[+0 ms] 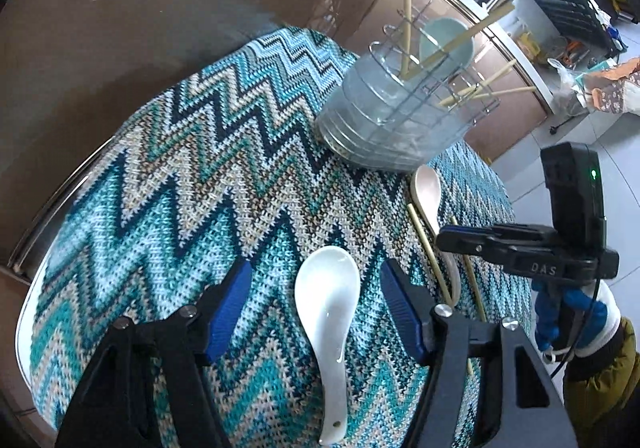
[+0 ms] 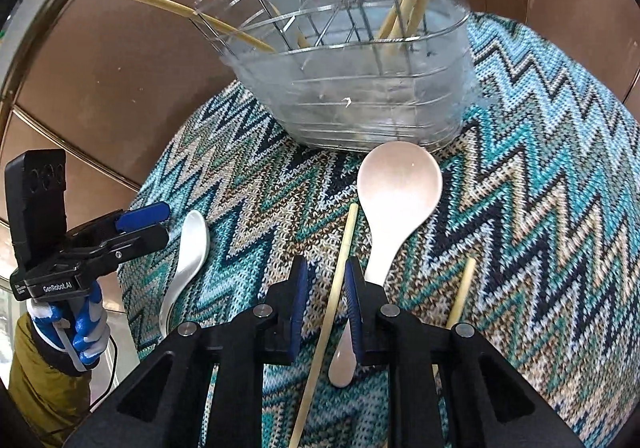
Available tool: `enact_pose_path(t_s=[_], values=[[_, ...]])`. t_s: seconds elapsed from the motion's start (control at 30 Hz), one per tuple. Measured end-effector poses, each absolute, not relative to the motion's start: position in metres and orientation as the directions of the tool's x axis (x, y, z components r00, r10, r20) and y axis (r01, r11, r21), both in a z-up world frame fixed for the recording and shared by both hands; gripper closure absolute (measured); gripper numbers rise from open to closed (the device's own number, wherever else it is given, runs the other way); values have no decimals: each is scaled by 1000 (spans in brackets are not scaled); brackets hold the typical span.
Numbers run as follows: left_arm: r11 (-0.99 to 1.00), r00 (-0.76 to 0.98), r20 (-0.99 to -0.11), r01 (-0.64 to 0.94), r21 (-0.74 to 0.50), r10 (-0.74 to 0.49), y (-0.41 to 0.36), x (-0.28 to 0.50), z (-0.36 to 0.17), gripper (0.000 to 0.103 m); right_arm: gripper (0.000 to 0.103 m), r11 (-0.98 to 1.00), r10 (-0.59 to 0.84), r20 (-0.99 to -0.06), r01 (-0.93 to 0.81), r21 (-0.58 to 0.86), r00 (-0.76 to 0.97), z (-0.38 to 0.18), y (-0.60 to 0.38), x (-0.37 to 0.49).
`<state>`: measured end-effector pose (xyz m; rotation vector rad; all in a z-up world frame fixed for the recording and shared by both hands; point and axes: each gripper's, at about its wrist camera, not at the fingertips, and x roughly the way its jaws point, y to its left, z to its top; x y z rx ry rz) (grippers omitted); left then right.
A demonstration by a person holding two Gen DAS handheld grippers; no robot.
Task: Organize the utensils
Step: 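Lower the left tool over a white spoon while the right tool lowers over a chopstick, then close the left gripper on the white spoon while the right gripper closes on the chopstick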
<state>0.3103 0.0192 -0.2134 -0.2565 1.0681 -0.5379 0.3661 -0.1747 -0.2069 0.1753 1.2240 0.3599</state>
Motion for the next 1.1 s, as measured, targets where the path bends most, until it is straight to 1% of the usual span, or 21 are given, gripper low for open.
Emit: enact_pose_path(t_s=[0.17, 0.27, 0.33, 0.57, 0.73, 0.9, 0.97, 1.03, 1.1], values=[[834, 340, -767, 319, -449, -543, 16, 320, -218, 43, 84, 938, 335, -906, -184, 294, 260, -217, -164, 379], [827, 319, -773, 338, -448, -549, 13, 325, -220, 47, 84, 944, 314, -918, -182, 276, 240, -223, -155, 388], [823, 306, -777, 353, -445, -551, 10, 326, -221, 52, 84, 945, 311, -923, -178, 275, 228, -227, -155, 393], [817, 267, -796, 387, -428, -543, 3, 329, -229, 64, 84, 948, 297, -933, -183, 261, 205, -235, -146, 406], [827, 263, -809, 380, -414, -526, 3, 334, -232, 73, 84, 948, 291, -936, -192, 254, 199, -238, -136, 417], [831, 251, -823, 391, -395, -509, -1, 339, -233, 74, 85, 948, 286, -939, -197, 249, 191, -241, -132, 424], [835, 250, -829, 393, -385, -500, -4, 341, -234, 78, 90, 949, 280, -941, -202, 241, 192, -242, -131, 424], [839, 249, -833, 388, -381, -493, -4, 341, -234, 87, 94, 949, 276, -942, -209, 235, 192, -242, -130, 424], [844, 251, -835, 377, -382, -489, -3, 343, -236, 91, 95, 947, 284, -939, -211, 244, 191, -241, -132, 422]])
